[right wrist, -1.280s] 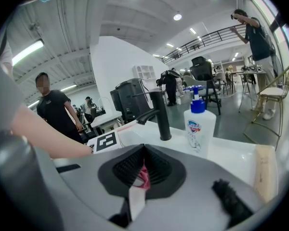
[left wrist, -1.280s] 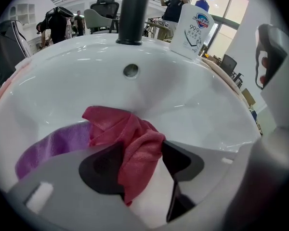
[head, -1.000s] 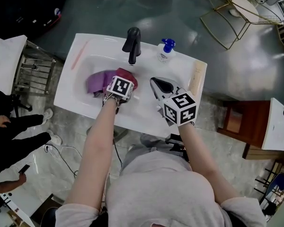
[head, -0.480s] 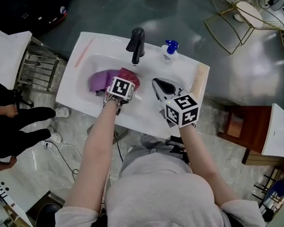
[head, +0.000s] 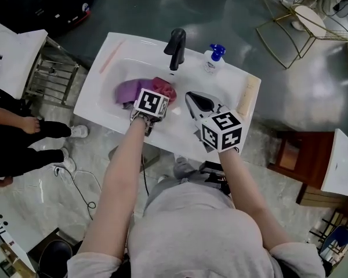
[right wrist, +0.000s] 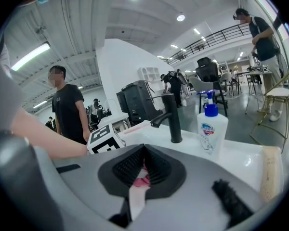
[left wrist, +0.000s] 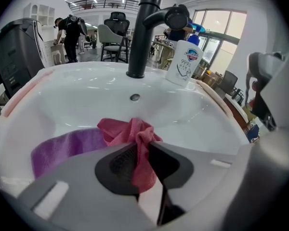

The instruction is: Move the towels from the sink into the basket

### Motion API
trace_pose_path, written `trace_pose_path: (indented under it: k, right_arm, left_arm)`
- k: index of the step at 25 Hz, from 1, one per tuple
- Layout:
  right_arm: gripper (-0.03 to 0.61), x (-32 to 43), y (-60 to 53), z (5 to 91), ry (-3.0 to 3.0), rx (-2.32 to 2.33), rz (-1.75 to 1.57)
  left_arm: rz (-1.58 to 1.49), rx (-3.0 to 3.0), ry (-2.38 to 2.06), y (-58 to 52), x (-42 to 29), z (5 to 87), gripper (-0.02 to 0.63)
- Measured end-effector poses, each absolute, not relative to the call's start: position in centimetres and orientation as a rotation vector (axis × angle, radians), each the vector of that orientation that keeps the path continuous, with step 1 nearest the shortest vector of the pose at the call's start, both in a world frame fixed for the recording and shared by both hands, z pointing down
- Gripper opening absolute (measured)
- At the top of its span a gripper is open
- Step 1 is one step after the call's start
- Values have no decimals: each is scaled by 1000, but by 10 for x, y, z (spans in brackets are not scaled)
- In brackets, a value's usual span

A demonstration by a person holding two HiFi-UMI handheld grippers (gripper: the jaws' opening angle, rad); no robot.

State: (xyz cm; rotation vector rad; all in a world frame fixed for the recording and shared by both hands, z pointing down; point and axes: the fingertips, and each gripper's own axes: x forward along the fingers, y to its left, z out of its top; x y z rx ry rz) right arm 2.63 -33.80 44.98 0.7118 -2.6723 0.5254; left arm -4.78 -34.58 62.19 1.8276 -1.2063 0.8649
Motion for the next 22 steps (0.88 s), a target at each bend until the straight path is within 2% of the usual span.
trace_pose_path:
  k: [22]
  right_arm:
    - [18,19,-315,415,-2731,789,483]
  left_arm:
    - [742,1991,-1296,-327,-52,541,78]
